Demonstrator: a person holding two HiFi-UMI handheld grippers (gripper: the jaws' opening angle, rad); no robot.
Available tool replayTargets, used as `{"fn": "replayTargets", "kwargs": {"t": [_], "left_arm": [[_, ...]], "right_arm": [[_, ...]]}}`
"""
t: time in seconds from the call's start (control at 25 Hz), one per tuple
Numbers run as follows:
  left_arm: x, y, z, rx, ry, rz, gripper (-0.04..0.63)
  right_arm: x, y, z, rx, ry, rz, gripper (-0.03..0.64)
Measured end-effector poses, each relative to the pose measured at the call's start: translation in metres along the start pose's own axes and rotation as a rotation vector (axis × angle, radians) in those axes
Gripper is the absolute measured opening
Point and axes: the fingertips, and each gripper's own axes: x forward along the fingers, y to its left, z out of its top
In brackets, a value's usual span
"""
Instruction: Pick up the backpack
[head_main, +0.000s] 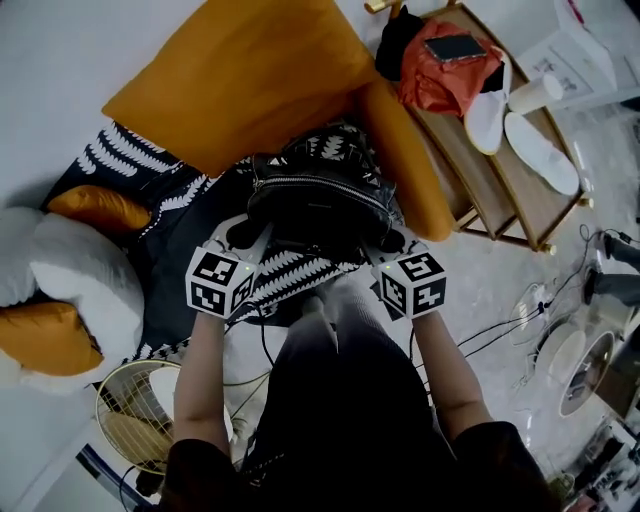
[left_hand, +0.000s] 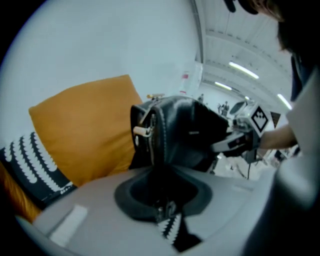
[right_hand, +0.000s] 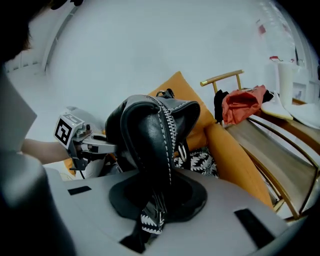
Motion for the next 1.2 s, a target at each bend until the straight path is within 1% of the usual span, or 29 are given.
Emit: {"fn": "replayTargets", "kwargs": {"t": [0.16,0.4,0.56,0.96,1.2], "left_arm": [[-0.036,-0.013,0.007,-0.011,-0.022,0.035,0.049],[-0.080,-0.022,0.020,-0.062,-0.076,0.128,0.048],[-0.103,-0.028,0.026,-0.098,-0.114,0.172,0.048],[-0.150,-0.036,0.040,-0.117,-0.195,0.243,0.048],[-0.177,-0.039,0.057,-0.093,-0.250,0.286,0.046]], "right_arm": [[-0.020,0.022,0.013,-0.047,-0.008,0.027,0.038],[-0.041,0.052,0.038,-0.129,-0.026,0.057,0.037],[-0.052,0.066,0.050,-0.156,-0.042,0.068,0.035],[-0.075,0.101,0.073,-0.199,-0.080,0.103,0.032],[-0.087,0.117,0.096,-0.236,-0.126,0.118,0.032]]}}
